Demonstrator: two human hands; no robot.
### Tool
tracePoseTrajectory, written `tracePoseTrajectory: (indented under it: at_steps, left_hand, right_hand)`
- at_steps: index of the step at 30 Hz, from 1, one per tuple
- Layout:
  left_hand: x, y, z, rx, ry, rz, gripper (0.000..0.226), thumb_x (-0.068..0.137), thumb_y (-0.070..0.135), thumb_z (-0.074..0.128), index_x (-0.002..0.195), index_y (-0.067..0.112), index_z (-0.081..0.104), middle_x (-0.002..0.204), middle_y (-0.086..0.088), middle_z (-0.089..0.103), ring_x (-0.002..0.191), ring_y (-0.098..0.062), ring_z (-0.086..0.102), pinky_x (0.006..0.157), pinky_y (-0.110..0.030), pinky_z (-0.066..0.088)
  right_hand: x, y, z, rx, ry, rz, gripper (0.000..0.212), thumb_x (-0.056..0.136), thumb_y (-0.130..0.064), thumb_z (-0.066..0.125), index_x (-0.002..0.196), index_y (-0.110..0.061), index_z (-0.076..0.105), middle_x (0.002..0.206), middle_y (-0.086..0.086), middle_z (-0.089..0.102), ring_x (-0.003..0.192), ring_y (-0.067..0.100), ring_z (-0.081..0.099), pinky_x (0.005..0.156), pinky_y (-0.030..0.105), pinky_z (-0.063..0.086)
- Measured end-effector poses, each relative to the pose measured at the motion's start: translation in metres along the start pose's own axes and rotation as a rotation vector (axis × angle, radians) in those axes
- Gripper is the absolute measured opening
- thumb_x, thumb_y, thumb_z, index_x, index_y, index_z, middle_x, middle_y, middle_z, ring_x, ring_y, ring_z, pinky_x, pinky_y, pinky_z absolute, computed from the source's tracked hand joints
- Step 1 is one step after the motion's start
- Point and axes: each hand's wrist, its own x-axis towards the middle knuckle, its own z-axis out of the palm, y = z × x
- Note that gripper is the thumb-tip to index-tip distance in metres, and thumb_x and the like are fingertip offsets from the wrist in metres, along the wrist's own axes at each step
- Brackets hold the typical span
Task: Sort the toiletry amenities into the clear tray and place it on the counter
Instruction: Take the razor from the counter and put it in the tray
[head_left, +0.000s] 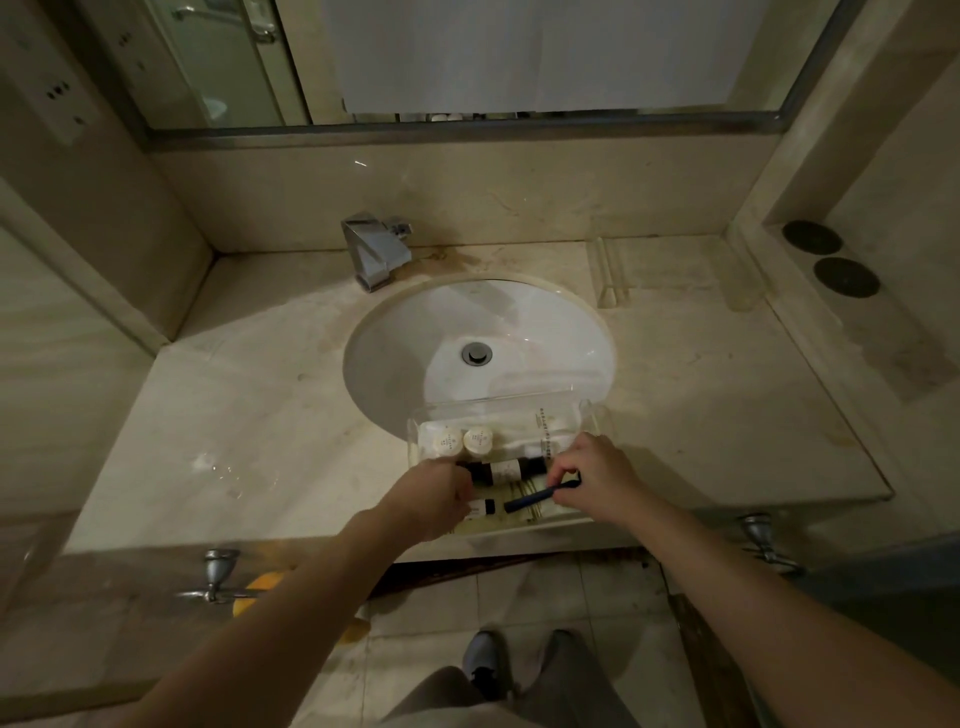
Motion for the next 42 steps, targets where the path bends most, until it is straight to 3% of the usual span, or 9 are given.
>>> tracePoseTrajectory:
  at_steps: [5,11,21,25,30,33,36,39,42]
  left_hand:
    - [-0.004,-0.001,0.003,0.129,0.103,0.046,0.021,0.090,0.027,0.054,0.099,0.015,0.067,0.108,-0.008,0.057,0.098,-0.026,0.056,0.080,-0.035,0.049]
    - [-0.003,-0.005,0.007,0.025,0.020,0.038,0.023,0.088,0.027,0.057,0.104,0.013,0.065,0.118,-0.008,0.054,0.098,-0.026,0.059,0.082,-0.031,0.050]
    - [-0.002,-0.003,0.008,0.000,0.047,0.020,0.025,0.083,0.027,0.065,0.103,0.013,0.063,0.114,-0.005,0.056,0.097,-0.025,0.059,0.083,-0.033,0.051]
    - [-0.003,-0.005,-0.005,-0.131,0.236,-0.025,0.016,0.083,0.029,0.064,0.089,0.014,0.060,0.091,-0.001,0.060,0.080,-0.020,0.056,0.070,-0.030,0.047]
    - [0.001,-0.021,-0.017,-0.263,0.468,-0.306,0.020,0.084,0.020,0.063,0.102,0.011,0.059,0.096,-0.004,0.061,0.078,-0.019,0.056,0.070,-0.029,0.047]
    - [0.004,-0.031,-0.020,-0.341,0.391,-0.492,0.028,0.083,0.024,0.065,0.105,0.009,0.057,0.099,-0.006,0.063,0.081,-0.019,0.057,0.070,-0.029,0.046]
    - [0.006,-0.035,-0.021,-0.461,0.202,-0.625,0.021,0.085,0.024,0.060,0.090,0.004,0.064,0.080,-0.006,0.070,0.073,-0.022,0.069,0.068,-0.030,0.056]
    - [0.007,-0.036,-0.019,-0.681,0.087,-0.689,0.018,0.087,0.015,0.057,0.084,0.001,0.068,0.077,-0.013,0.073,0.069,-0.025,0.073,0.073,-0.038,0.061]
    - [0.008,-0.036,-0.019,-0.758,0.072,-0.701,0.017,0.090,0.007,0.054,0.087,-0.004,0.067,0.077,-0.017,0.073,0.068,-0.028,0.074,0.069,-0.039,0.062]
  right_hand:
    - [0.000,-0.002,0.009,-0.097,0.052,-0.047,0.009,0.079,-0.030,0.071,0.087,-0.029,0.069,0.096,-0.005,0.045,0.100,0.016,0.041,0.081,0.030,0.032]
    - [-0.002,0.002,0.021,0.078,0.017,-0.047,0.007,0.080,-0.014,0.070,0.082,-0.018,0.064,0.096,-0.001,0.052,0.092,0.016,0.052,0.080,0.030,0.046]
    - [0.002,0.005,0.026,0.090,0.058,-0.051,0.007,0.078,-0.010,0.070,0.081,-0.013,0.065,0.088,-0.003,0.049,0.083,0.015,0.053,0.074,0.028,0.047]
    - [0.004,0.006,0.023,0.097,0.030,-0.027,0.015,0.076,-0.016,0.072,0.088,-0.017,0.063,0.095,-0.002,0.055,0.086,0.015,0.056,0.075,0.029,0.050]
    - [0.011,0.002,0.013,0.233,0.159,0.073,0.010,0.084,-0.022,0.064,0.082,-0.017,0.056,0.073,0.000,0.057,0.065,0.017,0.053,0.060,0.036,0.048]
    - [0.017,0.002,0.007,0.221,0.382,0.174,0.010,0.089,-0.018,0.059,0.082,-0.014,0.052,0.072,0.006,0.060,0.062,0.022,0.058,0.060,0.041,0.054]
    - [0.021,0.008,0.003,0.212,0.506,0.393,0.010,0.090,-0.018,0.056,0.095,-0.013,0.049,0.088,0.004,0.058,0.068,0.019,0.055,0.051,0.029,0.042]
    - [0.022,0.021,0.008,0.155,0.402,0.577,0.020,0.094,-0.028,0.050,0.099,-0.008,0.052,0.093,0.004,0.057,0.076,0.021,0.058,0.056,0.028,0.041]
    - [0.023,0.030,0.018,0.150,0.244,0.608,0.034,0.099,-0.032,0.039,0.089,-0.007,0.058,0.079,0.005,0.059,0.065,0.018,0.054,0.051,0.027,0.036]
